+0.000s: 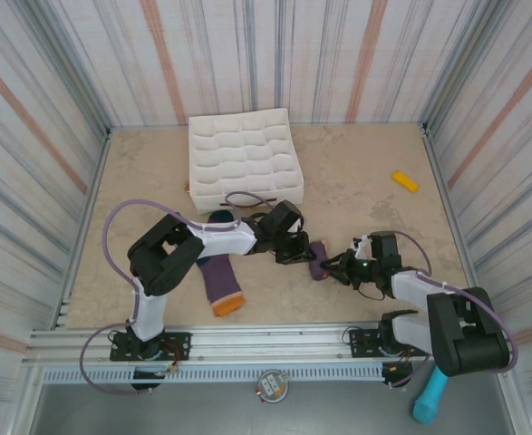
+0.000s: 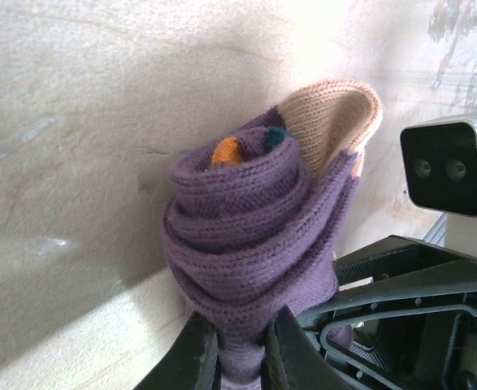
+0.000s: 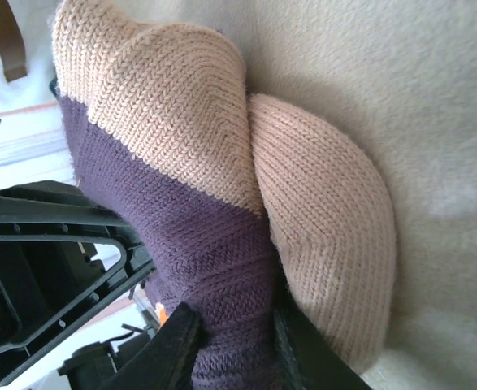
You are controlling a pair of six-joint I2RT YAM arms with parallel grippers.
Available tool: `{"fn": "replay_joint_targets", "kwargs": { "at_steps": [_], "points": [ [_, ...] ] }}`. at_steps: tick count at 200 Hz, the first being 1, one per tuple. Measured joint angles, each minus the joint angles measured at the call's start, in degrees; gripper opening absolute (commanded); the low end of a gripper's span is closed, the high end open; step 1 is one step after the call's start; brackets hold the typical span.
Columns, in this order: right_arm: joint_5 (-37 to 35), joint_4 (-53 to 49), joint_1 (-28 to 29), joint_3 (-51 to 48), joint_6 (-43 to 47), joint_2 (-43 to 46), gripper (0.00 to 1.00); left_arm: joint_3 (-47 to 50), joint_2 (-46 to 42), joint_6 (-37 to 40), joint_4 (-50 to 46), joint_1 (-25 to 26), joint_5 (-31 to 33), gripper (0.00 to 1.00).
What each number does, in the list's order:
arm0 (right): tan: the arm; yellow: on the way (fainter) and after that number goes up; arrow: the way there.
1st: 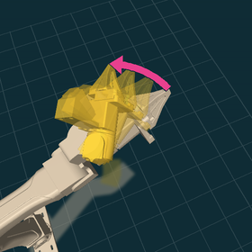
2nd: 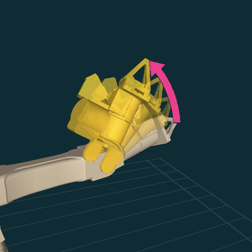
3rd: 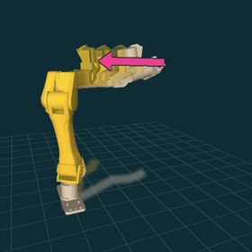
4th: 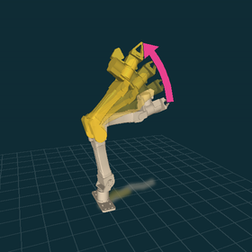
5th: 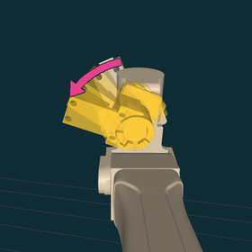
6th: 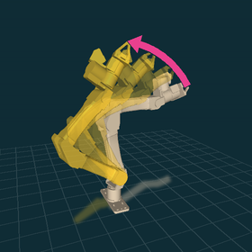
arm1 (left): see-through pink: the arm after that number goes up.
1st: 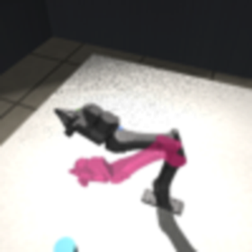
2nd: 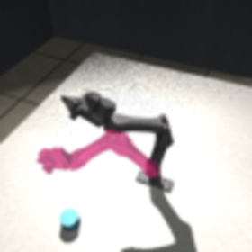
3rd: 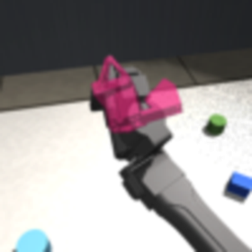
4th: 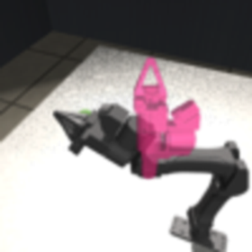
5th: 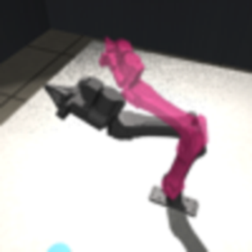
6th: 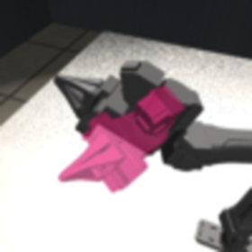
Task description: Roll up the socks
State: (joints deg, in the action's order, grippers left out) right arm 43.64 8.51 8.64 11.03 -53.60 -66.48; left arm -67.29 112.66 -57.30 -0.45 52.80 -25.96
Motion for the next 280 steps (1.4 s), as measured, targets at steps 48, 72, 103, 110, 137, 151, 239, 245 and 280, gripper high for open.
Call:
{"fn": "replay_joint_targets", "kwargs": {
  "at_steps": [48,72,103,110,137,151,239,245,280],
  "points": [
    [-1.4,-3.2,0.0,0.0,0.0,2.9,0.13,-1.2,0.4,0.0,-1.5,0.3,0.0,0.03],
    [-1.1,-3.0,0.0,0.0,-0.4,2.7,0.03,-1.8,0.4,0.1,-2.6,0.5,0.3,0.26],
    [0.0,0.0,-0.1,-0.9,-1.8,1.3,0.0,-1.7,0.3,0.5,-4.3,0.5,0.7,0.48],
    [0.2,0.7,-0.1,-0.9,-2.0,0.9,0.0,-1.7,0.3,0.5,-4.5,0.5,0.9,0.48],
    [1.2,2.7,-0.1,-1.0,-3.0,-0.8,0.0,-1.6,0.3,0.5,-4.5,0.5,1.0,0.49],
    [1.4,3.6,-0.1,-1.1,-3.3,-1.4,0.0,-1.6,0.3,0.4,-4.4,0.5,1.0,0.48],
    [2.5,6.4,-0.2,-1.0,-4.7,-3.6,0.18,-3.4,1.0,-0.8,-5.6,0.5,1.0,0.02],
    [2.4,6.0,-0.2,-0.8,-4.7,-3.6,0.21,-4.0,1.2,-0.8,-6.3,0.5,1.0,0.0],
    [0.9,-0.3,-0.2,1.6,-3.2,-2.0,0.43,-7.2,2.5,0.5,-10.0,0.5,0.9,0.0]
  ]
}}
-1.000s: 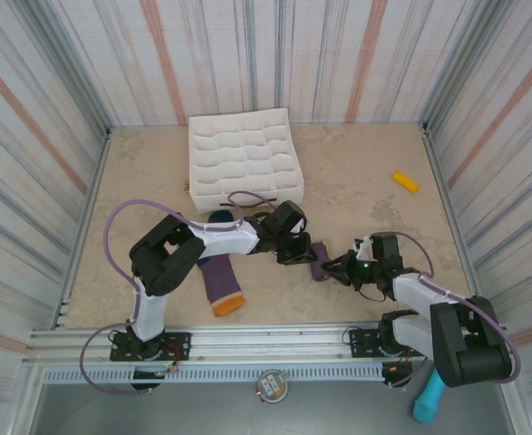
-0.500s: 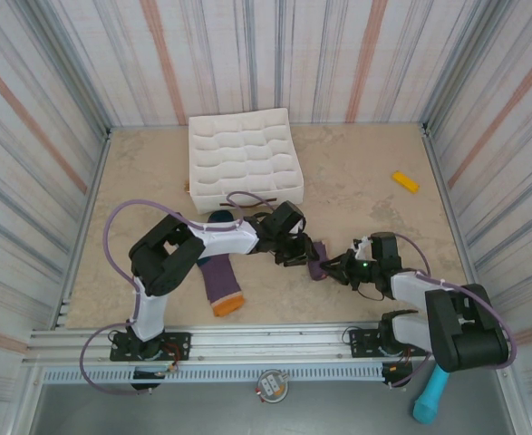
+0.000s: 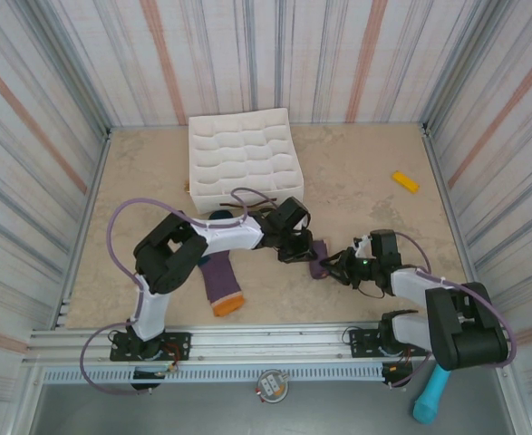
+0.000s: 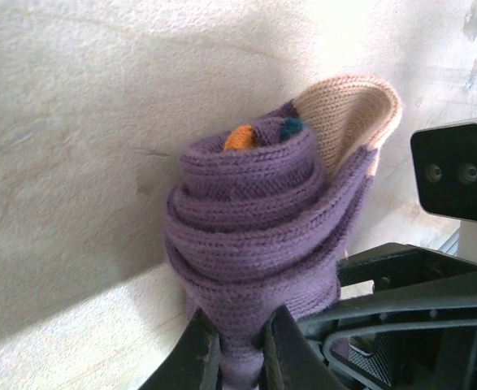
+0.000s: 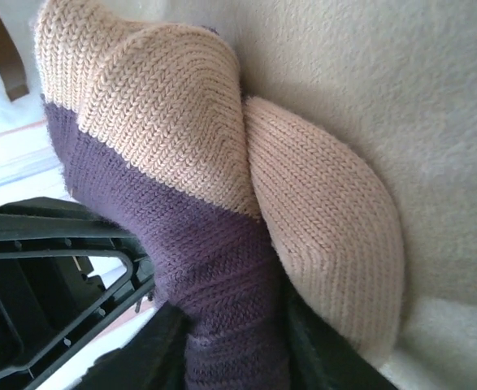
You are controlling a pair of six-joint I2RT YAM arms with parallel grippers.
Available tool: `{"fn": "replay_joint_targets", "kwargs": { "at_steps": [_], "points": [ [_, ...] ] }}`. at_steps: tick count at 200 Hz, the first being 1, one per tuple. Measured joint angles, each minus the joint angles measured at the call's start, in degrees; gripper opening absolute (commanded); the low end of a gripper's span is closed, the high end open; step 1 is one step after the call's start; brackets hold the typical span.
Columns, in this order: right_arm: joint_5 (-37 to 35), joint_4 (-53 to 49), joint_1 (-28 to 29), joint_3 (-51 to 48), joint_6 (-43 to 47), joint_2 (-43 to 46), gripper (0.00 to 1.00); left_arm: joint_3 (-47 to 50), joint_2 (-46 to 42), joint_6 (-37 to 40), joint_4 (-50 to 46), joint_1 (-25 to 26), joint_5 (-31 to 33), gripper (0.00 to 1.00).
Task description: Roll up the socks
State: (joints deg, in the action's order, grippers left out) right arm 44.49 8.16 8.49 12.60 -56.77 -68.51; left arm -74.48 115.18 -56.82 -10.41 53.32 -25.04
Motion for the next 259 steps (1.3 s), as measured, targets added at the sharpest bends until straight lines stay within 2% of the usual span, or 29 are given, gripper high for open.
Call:
{"fn": "replay_joint_targets", "kwargs": {
  "at_steps": [13,85,152,212,242,259],
  "points": [
    [-0.9,-3.1,0.0,1.0,0.9,1.3,0.5,-0.8,0.3,0.5,-0.8,0.0,-0.3,0.0],
    [-5.2,-21.0,0.0,9.2,7.8,7.8,0.76,-2.8,0.5,5.8,-5.5,0.0,-0.8,0.0],
    [-9.4,-27.3,1.7,12.5,14.3,2.8,0.88,-5.4,1.0,10.4,-10.8,0.0,-0.5,0.0],
    [-13.6,-25.0,9.7,13.9,15.5,0.2,0.89,-6.7,1.6,10.8,-13.6,-0.5,-0.4,0.0],
    [-17.6,-25.3,12.4,15.1,15.6,-0.8,0.82,-6.8,1.6,10.8,-14.5,-0.9,-0.4,0.0],
    [-19.3,-25.6,13.5,15.4,15.7,-1.1,0.81,-6.8,1.6,10.8,-14.7,-0.9,-0.4,0.0]
  ]
}}
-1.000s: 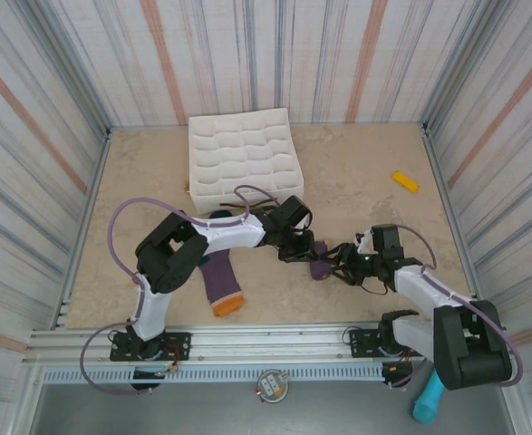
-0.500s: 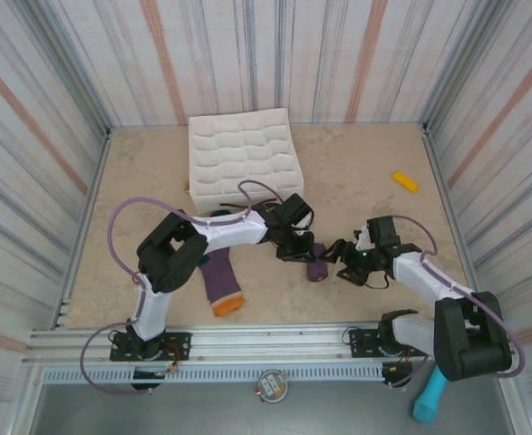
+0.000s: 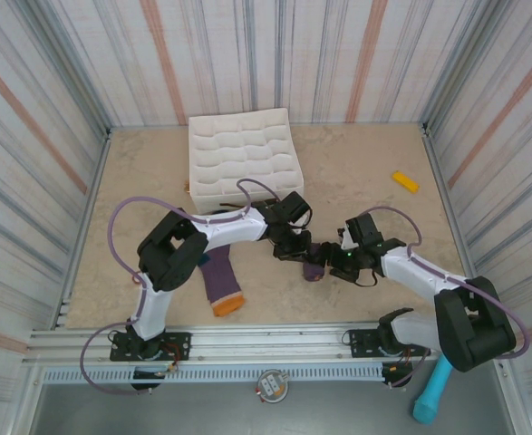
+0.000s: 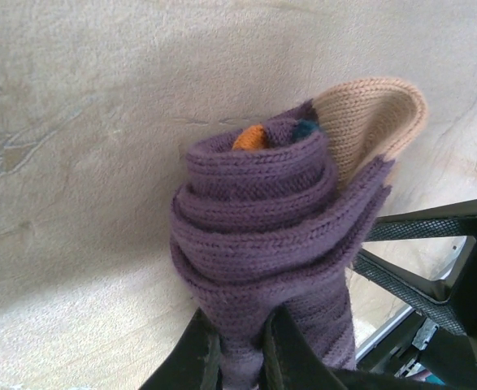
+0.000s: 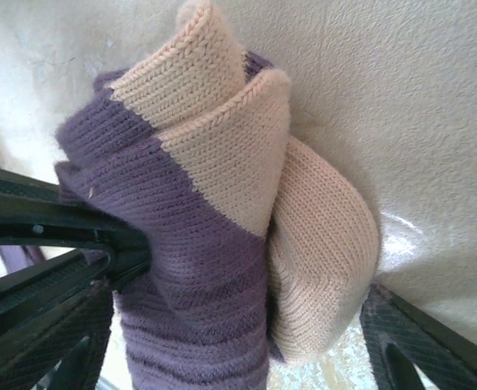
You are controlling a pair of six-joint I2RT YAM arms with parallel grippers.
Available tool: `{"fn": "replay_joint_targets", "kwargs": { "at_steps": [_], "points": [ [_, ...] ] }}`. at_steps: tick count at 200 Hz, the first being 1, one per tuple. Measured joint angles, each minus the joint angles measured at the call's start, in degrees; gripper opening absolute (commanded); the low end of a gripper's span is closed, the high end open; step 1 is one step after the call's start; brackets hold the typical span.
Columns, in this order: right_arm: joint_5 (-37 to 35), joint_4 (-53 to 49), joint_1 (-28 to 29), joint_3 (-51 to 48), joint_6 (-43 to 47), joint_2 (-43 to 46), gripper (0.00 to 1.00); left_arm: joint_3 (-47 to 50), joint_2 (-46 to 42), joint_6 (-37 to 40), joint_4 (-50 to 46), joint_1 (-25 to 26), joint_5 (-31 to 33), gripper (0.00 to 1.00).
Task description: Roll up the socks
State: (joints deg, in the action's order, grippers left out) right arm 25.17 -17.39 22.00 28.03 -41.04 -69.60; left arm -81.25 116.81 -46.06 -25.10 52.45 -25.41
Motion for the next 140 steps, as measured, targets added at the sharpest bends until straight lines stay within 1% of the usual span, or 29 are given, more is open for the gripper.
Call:
{"fn": "replay_joint_targets", "kwargs": {
  "at_steps": [36,62,74,108,140],
  "points": [
    [-0.5,2.0,0.6,-1.7,0.0,2.1,0.86,0.2,0.0,0.0,0.2,-0.4,-0.5,0.0],
    [-0.3,3.3,0.6,-2.9,0.0,3.4,0.85,1.6,-0.2,0.0,2.8,-0.8,-1.7,0.0],
    [-0.3,3.5,0.6,-3.0,0.1,3.3,0.81,2.2,-0.2,0.1,4.0,-1.0,-2.2,0.0],
    [-0.2,4.8,1.5,-2.9,1.2,1.2,0.65,2.6,-0.2,0.4,5.7,-1.1,-2.7,0.0],
    [-0.3,6.1,2.4,-2.9,1.2,-0.2,0.53,2.8,-0.2,0.4,6.1,-1.1,-2.7,0.0]
  ]
}}
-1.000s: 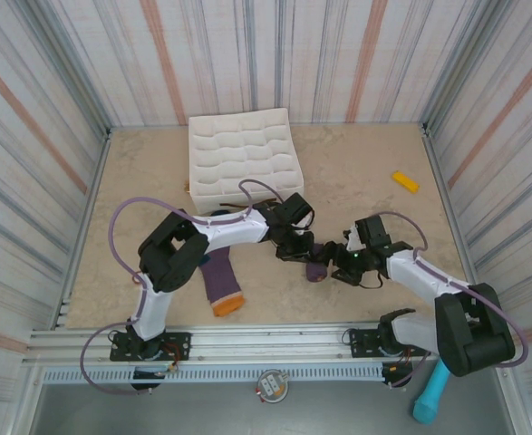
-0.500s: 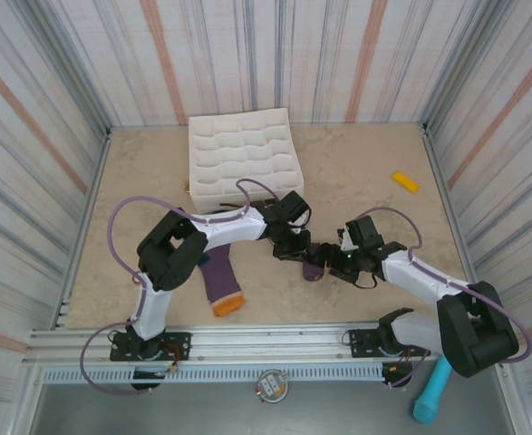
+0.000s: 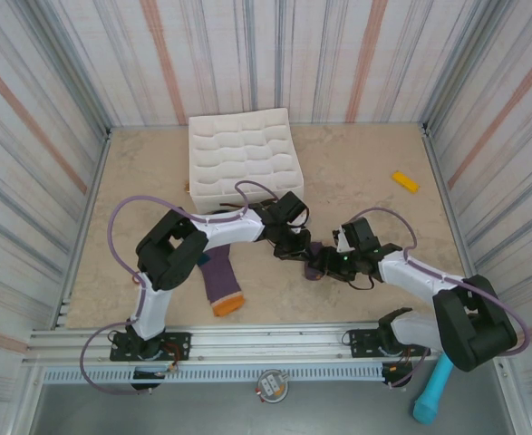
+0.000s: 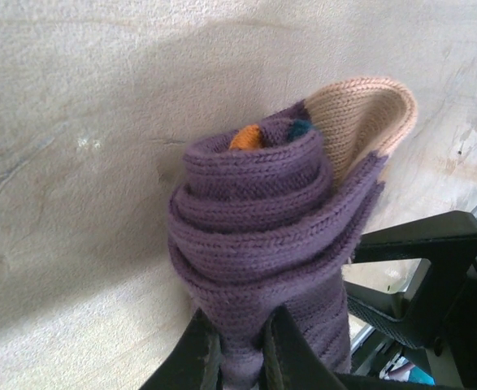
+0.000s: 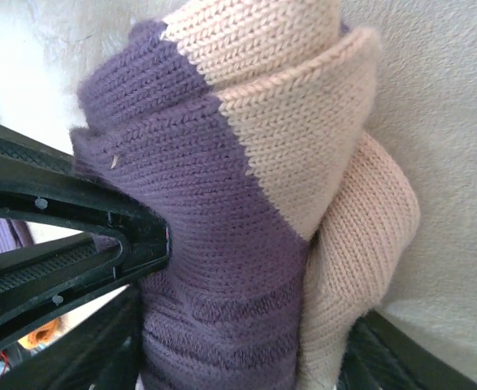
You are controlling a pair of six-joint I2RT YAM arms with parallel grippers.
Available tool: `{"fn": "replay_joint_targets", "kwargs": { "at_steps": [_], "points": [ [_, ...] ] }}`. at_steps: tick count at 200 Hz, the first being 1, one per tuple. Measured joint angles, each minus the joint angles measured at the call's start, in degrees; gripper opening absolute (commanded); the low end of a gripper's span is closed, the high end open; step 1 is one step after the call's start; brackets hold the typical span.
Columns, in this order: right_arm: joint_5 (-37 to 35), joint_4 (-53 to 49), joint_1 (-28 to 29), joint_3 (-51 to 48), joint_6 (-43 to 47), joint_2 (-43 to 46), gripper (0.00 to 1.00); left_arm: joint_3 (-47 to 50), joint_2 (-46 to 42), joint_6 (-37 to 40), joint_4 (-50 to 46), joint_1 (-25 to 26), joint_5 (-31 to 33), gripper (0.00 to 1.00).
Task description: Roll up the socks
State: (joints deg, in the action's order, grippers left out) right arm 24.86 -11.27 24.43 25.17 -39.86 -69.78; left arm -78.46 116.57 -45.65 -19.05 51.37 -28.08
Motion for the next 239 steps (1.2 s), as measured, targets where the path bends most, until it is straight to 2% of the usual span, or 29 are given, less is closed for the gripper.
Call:
{"fn": "replay_joint_targets", "kwargs": {
  "at_steps": [39,54,62,84,104,124,157,198,239],
  "points": [
    [0.2,1.4,0.1,-0.9,-0.4,0.5,0.33,0.2,0.0,0.0,0.5,0.0,0.0,0.0],
    [0.3,1.5,0.1,-1.0,-0.8,0.8,0.23,0.3,0.0,0.0,0.7,0.0,0.1,0.06],
    [0.3,1.6,0.1,-1.0,-1.2,0.8,0.18,0.5,0.0,0.0,1.0,0.0,0.1,0.11],
    [0.4,1.6,0.1,-1.0,-1.5,0.8,0.08,1.3,-0.4,0.1,1.6,0.0,0.4,0.37],
    [0.4,1.1,0.1,-0.5,-1.4,0.5,0.0,1.9,-0.9,0.6,1.3,-0.2,1.4,0.5],
    [-0.2,-0.5,0.1,0.5,-1.2,0.3,0.0,2.6,-1.7,0.9,0.8,-0.6,2.0,0.55],
    [-4.4,-6.4,0.2,4.0,-0.1,0.5,0.0,3.6,-4.8,2.6,-1.0,-2.8,2.1,0.58],
    [-9.7,-14.2,0.3,9.9,2.0,2.1,0.0,3.4,-12.1,7.9,-6.0,-11.1,2.2,0.62],
    [-12.7,-19.0,0.4,17.0,5.2,2.3,0.0,-1.7,-16.0,15.0,-14.4,-18.6,3.8,0.65]
  ]
}}
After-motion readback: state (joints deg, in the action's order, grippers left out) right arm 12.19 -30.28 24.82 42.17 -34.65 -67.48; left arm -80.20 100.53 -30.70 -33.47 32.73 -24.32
